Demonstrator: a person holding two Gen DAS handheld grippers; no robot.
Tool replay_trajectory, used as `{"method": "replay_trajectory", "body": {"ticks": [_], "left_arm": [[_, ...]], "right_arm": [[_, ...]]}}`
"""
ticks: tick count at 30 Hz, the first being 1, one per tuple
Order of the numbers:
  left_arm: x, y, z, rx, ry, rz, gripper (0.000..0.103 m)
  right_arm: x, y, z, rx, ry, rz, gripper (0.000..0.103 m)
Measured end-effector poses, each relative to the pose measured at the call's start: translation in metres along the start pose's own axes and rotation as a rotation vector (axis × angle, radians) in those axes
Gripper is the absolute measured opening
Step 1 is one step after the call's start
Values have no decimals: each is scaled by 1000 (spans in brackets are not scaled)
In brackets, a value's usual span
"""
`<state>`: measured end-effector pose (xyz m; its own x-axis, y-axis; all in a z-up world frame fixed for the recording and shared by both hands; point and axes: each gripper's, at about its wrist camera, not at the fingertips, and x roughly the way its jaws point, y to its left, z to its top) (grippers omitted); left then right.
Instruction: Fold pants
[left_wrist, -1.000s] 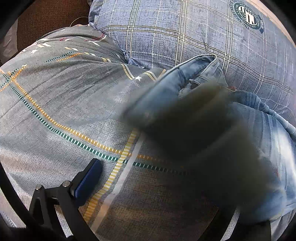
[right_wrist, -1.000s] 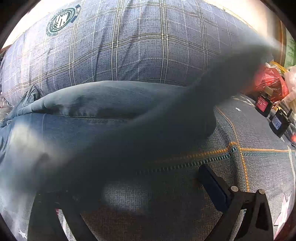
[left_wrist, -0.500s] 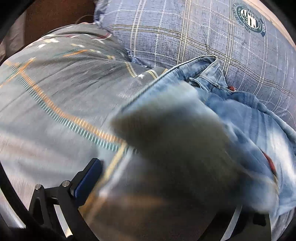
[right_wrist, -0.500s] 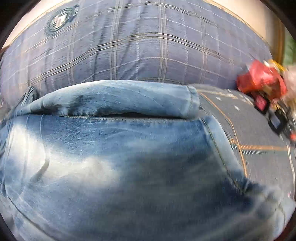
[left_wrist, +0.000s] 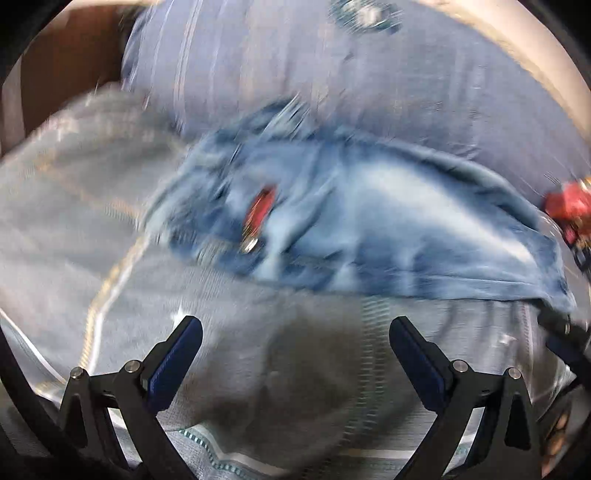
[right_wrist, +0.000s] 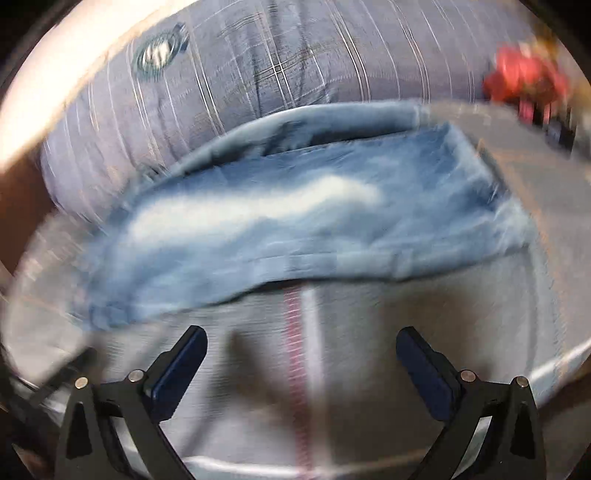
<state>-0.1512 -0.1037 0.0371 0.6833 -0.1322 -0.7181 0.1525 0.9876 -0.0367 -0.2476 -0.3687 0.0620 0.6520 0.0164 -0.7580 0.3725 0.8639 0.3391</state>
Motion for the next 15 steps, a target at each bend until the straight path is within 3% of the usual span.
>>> {"method": "replay_trajectory", "body": {"ticks": [2,3,5,8,10,15], "left_arm": [[-14,-13,-5,14,-68,-28,101],[-28,-11,-1,-11,-63,-51,101],[-33,-23,-2,33,-83,-3,101],[-32,-38,-3,63,-84,-47,101],[-41,-45,-2,71,-101,-25,101],[-51,-42,7,36,-66,-10,101]], "right_arm": [[-8,0,1,64,1,47,103],[-14,5,8,79,-5,55,103],[-28,5,13,74,-95,92,103],[-49,9,15,69,-207,153,103],[-56,14,15,64,-251,190,103],[-62,20,22,18,-303,147,103]]}}
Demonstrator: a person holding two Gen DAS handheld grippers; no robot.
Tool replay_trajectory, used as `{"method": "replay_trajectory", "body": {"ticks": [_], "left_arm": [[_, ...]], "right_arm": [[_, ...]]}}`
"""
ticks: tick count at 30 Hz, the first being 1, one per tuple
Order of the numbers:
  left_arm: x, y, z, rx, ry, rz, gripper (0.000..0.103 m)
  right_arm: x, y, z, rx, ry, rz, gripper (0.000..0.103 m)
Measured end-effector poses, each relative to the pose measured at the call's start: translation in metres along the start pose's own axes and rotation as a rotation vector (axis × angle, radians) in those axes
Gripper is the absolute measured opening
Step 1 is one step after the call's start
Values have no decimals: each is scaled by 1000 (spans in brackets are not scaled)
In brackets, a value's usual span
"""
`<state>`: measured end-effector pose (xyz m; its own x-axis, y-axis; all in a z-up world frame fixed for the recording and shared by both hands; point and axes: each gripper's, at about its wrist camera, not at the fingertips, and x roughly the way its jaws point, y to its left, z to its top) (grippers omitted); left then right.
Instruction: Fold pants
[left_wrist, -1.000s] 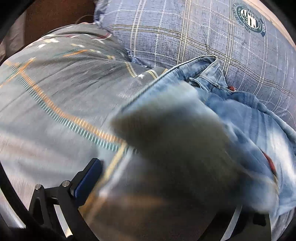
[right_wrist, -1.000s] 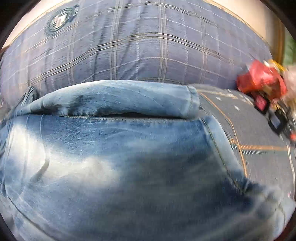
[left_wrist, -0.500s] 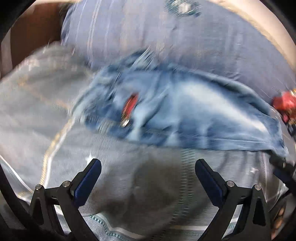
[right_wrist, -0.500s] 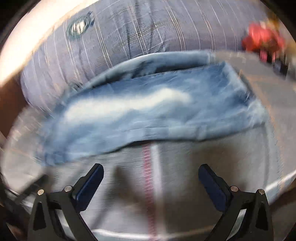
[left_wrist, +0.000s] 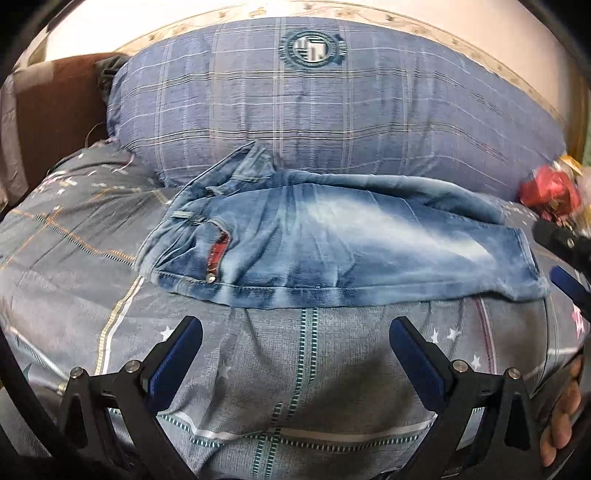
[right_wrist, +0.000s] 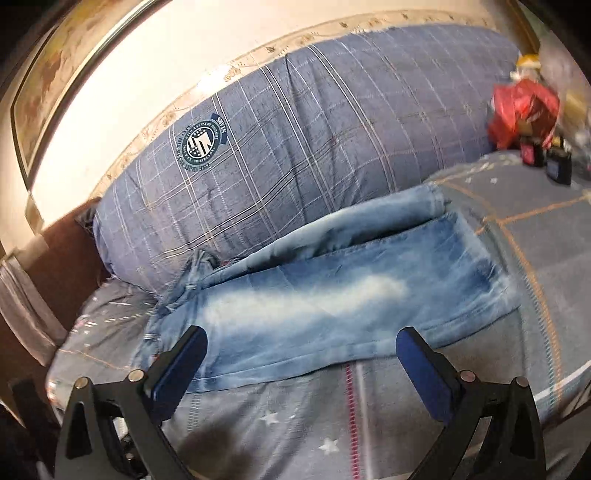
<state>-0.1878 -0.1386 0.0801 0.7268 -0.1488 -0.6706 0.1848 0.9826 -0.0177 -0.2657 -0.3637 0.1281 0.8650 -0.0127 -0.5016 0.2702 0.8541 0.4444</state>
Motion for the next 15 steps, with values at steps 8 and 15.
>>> {"method": "replay_trajectory", "body": {"ticks": [8,15], "left_arm": [[-1,8,1,-41,6,39,101],[0,6,3,9,10,35,101]], "right_arm": [[-20,10,5,-87,-103,-60,103],[-20,21,2,-152,-74,-6,103]]}}
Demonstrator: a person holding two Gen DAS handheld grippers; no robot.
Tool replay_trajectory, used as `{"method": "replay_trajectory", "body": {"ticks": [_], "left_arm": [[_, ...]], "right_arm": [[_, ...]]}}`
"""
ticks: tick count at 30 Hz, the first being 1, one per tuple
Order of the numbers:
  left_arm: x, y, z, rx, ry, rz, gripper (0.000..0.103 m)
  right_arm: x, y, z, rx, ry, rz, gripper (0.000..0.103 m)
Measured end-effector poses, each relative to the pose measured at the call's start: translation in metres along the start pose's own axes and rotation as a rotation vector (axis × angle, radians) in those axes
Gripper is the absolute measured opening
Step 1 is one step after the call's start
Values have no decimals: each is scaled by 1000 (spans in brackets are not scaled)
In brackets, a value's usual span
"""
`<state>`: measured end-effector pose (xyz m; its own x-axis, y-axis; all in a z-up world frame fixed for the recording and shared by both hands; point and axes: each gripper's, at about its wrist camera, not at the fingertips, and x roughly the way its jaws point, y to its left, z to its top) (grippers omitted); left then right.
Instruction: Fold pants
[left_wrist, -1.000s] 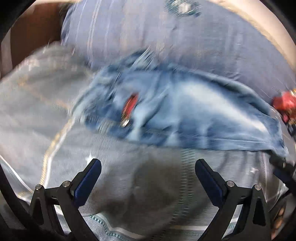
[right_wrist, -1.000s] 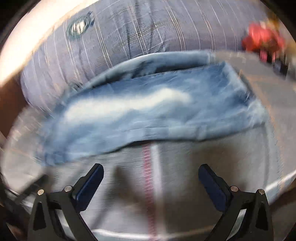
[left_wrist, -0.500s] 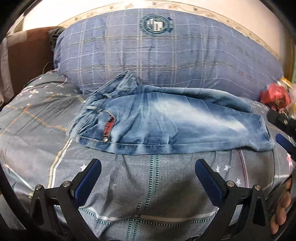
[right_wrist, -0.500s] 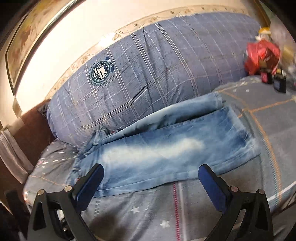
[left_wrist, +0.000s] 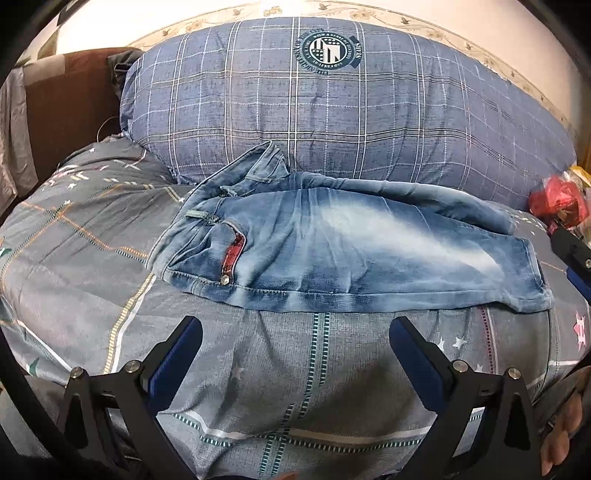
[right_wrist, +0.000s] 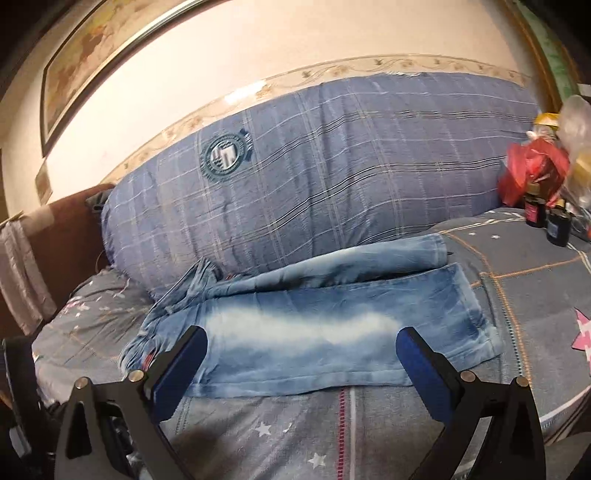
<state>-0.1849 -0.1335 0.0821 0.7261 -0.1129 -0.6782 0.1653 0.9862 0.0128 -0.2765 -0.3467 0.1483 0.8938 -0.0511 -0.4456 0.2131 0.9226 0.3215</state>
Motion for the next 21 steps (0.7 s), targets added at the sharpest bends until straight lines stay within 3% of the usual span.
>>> {"method": "replay_trajectory", "body": {"ticks": [21], "left_arm": [[2,-1,-3,43,11,-10,101]], "right_arm": [[6,0,-6,19,48,-18,103]]}}
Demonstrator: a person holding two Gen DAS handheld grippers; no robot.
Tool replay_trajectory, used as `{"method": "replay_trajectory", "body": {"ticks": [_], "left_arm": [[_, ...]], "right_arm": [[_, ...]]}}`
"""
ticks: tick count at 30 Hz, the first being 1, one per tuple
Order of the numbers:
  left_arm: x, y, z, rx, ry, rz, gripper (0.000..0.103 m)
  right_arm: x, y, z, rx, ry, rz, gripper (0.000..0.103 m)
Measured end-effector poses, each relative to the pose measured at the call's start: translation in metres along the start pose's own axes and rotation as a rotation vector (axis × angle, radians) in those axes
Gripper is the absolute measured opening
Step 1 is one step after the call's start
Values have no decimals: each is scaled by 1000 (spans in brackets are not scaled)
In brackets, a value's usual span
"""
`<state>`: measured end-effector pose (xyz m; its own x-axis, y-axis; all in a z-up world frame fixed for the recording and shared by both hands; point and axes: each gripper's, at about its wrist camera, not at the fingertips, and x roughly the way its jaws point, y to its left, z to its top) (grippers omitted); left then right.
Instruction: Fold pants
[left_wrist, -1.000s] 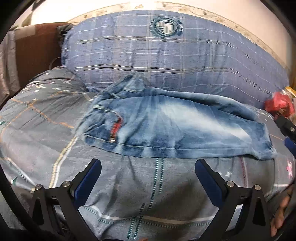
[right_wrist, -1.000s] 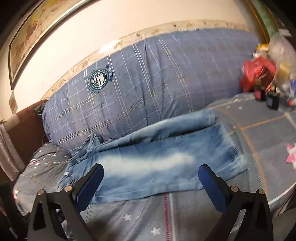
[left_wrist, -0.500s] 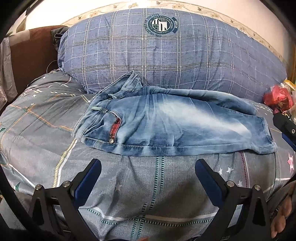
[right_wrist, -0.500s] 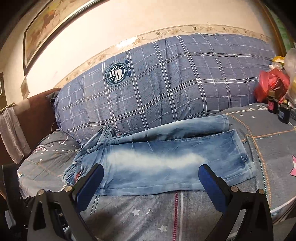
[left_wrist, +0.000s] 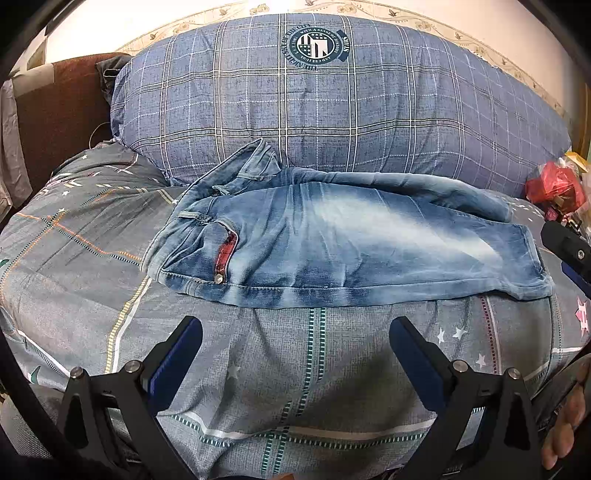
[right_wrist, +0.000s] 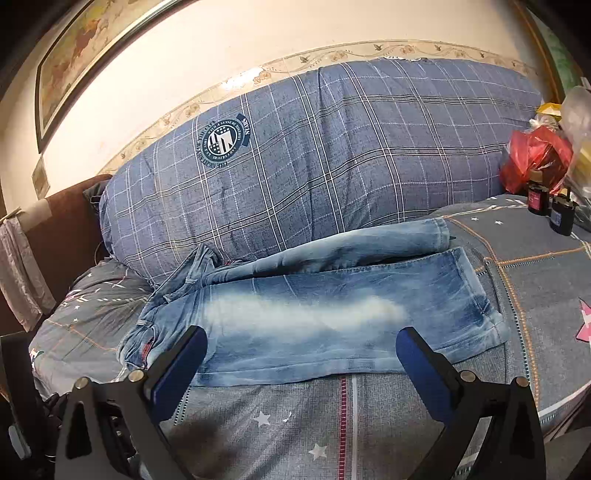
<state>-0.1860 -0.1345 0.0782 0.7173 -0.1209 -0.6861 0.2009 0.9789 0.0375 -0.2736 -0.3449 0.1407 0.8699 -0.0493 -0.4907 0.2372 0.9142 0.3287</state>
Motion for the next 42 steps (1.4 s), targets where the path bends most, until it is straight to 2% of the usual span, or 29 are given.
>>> {"method": "replay_trajectory", "body": {"ticks": [19,27,32,37,40,42], "left_arm": [[10,5,0,-23,34,13,101],[18,5,0,-27,67,29,101],[23,10,0,-50,96,9,101],[24,14,3,-66,100,8,101],[41,25,8,-116,181,-40,101],[62,40,12,-215,280,-130,101]], "right_arm": [[9,-3,-4,18,54,-9,103],[17,-4,-8,32,96,-9,103],[23,-9,-10,55,131,-1,102],[21,-8,-9,51,120,-22,101],[23,-13,-9,77,144,-37,96],[32,-27,-12,164,197,-26,93]]}}
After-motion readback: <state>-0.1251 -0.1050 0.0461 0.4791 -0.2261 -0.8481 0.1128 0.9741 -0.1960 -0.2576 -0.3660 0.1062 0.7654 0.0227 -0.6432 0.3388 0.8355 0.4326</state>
